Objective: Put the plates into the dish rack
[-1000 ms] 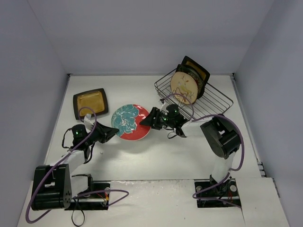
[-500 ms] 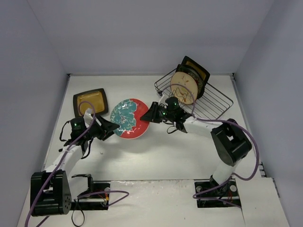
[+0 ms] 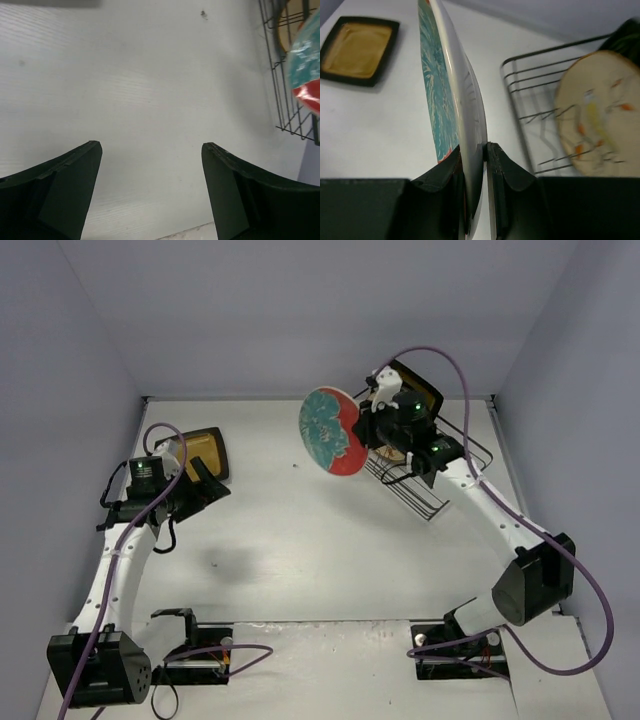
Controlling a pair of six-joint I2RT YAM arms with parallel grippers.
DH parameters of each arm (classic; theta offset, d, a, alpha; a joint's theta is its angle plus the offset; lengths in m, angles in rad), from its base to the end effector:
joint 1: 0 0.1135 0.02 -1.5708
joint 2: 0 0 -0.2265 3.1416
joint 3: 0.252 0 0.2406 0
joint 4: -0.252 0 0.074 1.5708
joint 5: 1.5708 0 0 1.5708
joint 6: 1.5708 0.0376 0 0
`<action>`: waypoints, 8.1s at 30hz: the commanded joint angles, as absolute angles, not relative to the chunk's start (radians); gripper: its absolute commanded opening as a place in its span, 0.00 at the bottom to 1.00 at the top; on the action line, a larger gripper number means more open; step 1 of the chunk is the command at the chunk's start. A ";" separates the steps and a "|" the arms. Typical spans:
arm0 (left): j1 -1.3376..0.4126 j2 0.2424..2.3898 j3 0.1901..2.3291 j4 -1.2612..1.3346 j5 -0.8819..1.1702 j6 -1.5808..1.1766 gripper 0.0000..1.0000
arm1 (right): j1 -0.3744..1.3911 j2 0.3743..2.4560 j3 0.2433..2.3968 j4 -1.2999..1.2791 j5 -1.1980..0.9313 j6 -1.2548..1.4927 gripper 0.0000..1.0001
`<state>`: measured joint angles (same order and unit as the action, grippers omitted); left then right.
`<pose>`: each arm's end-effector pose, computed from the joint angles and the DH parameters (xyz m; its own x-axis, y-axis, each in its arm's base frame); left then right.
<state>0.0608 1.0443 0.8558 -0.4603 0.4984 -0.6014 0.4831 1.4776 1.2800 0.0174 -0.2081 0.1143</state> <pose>0.2322 -0.0039 0.2599 -0.6822 -0.5394 -0.4936 -0.0718 0.7212 -0.6890 0.3047 0.1686 0.3322 -0.2300 0.0053 -0.9732 -0.6122 0.7765 0.1490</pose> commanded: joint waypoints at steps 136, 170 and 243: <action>0.354 2.037 1.373 -0.394 0.552 -0.388 0.18 | 0.235 1.221 0.880 0.528 -0.482 0.268 0.74; 0.037 1.664 0.692 -0.086 0.486 -0.747 0.61 | 0.453 1.177 0.790 0.503 -0.420 0.318 0.74; -0.052 1.101 0.661 0.469 0.936 -1.147 0.00 | 0.522 1.767 0.739 1.077 -0.663 0.934 0.71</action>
